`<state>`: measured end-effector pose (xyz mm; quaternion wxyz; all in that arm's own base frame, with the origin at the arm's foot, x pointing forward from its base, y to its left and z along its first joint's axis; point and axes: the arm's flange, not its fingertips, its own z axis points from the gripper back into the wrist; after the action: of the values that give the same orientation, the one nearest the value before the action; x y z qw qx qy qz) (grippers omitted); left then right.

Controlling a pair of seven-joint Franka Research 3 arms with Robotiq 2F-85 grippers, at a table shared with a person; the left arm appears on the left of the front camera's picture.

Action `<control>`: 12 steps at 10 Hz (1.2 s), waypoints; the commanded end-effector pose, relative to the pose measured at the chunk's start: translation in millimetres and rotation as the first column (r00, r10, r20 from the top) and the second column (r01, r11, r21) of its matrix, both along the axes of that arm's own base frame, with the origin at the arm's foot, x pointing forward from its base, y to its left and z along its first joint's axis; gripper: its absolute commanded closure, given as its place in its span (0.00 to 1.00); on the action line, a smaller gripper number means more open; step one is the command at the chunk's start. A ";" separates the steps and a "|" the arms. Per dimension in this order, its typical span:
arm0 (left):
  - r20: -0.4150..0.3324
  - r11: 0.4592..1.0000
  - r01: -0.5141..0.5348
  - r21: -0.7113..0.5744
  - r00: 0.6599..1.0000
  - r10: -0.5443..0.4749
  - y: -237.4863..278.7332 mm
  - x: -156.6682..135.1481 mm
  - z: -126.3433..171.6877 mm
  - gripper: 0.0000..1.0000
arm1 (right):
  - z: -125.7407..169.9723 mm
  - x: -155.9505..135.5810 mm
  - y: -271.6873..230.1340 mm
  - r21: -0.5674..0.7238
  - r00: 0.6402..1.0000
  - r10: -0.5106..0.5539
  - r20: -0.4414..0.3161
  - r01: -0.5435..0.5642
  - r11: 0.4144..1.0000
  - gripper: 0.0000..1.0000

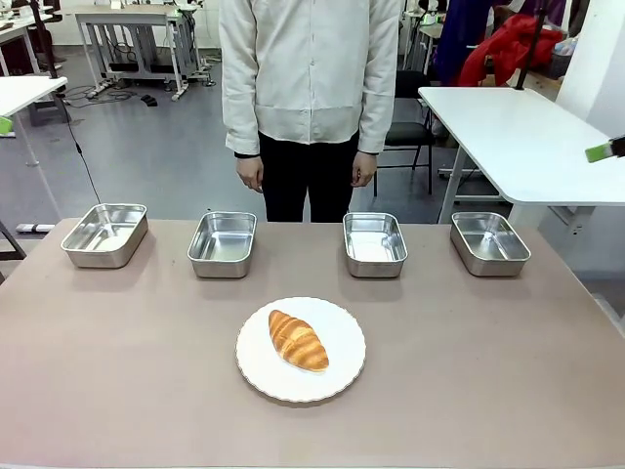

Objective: Place the bread in the container.
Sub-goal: Place the Butter Roll into the Airtight Container indicated by the human.

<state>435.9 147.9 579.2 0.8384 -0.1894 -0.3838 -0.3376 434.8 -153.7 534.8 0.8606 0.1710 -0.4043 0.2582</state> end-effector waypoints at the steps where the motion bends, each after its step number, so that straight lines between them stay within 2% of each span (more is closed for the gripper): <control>1: 0.075 0.995 0.066 -0.075 0.995 -0.060 13.1 2.6 1.8 0.00 | -8.1 9.3 -19.2 0.053 0.998 0.059 0.030 -0.060 0.997 0.00; 3: 0.122 0.991 0.065 -0.117 0.991 -0.050 19.1 2.2 5.2 0.00 | -10.0 9.9 -34.1 0.067 0.999 0.037 0.031 -0.039 0.997 0.00; 5: 0.128 0.987 0.050 -0.151 0.991 -0.031 13.1 3.1 7.9 0.00 | -9.8 10.4 -36.8 0.077 0.999 0.032 0.036 -0.034 0.996 0.00; 8: 0.109 0.989 0.021 -0.145 0.994 -0.005 2.5 3.3 5.4 0.00 | -9.7 10.7 -39.1 0.082 0.999 0.018 0.032 -0.021 0.996 0.00; 9: 0.095 0.992 -0.004 -0.127 0.995 0.016 0.2 2.7 5.2 0.00 | -9.9 11.3 -38.6 0.080 1.000 0.023 0.011 -0.024 0.996 0.00; 10: 0.102 0.990 0.030 -0.140 0.995 -0.015 4.9 4.7 6.5 0.00 | -10.5 7.4 -35.9 0.077 1.000 0.006 0.001 -0.006 0.997 0.00; 12: 0.102 0.990 0.030 -0.140 0.995 -0.015 4.9 4.7 6.5 0.00 | -10.5 7.4 -35.9 0.077 1.000 0.006 0.001 -0.006 0.997 0.00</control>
<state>440.3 152.6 584.6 0.8029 -0.2306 -0.4423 -0.3263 440.9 -189.5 524.6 0.8564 0.1996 -0.4081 0.2452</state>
